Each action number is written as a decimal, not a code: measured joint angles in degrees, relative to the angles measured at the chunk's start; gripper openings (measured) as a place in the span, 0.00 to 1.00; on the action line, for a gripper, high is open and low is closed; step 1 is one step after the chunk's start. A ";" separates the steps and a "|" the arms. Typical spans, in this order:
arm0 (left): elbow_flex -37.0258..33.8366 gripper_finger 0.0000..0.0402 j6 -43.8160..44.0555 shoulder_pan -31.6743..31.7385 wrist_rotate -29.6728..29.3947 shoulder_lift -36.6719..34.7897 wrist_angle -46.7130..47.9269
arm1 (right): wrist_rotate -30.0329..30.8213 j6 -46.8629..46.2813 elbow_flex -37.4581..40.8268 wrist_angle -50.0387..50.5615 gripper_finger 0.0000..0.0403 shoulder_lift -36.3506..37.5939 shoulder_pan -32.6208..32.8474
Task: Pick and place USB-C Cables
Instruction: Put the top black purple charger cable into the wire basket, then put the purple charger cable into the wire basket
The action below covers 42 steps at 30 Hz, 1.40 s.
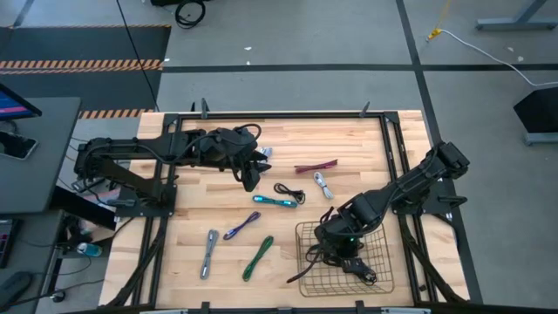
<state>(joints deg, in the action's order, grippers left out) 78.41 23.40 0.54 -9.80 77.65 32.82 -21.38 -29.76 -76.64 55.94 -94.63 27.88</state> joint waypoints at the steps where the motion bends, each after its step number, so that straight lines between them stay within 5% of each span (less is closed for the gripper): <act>1: 0.00 0.41 0.00 0.00 0.00 0.00 0.00 | 0.04 -0.03 0.00 -0.19 0.14 0.00 0.00; 7: 0.00 0.41 0.02 0.00 0.00 0.00 0.00 | 0.53 -0.07 0.00 -0.42 0.26 0.00 0.00; 18: 0.00 0.41 0.37 0.00 0.00 0.00 0.00 | 0.94 -0.05 -0.01 -0.97 0.25 0.02 -2.36; 29: 0.00 0.41 0.39 -0.01 -0.22 0.00 0.25 | 10.31 6.25 -9.64 0.25 0.24 0.04 -11.64; 34: -0.02 0.41 0.93 0.14 -6.19 -0.02 8.76 | 13.20 11.52 -16.72 2.71 0.22 0.07 -15.29; 42: -0.09 0.41 13.62 2.45 -17.12 0.06 25.43 | 17.49 18.38 -29.02 6.46 0.22 0.15 -19.78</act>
<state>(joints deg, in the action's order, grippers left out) 78.32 37.02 2.98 -26.92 77.71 58.25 -3.89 -11.38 -105.66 62.40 -94.48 8.10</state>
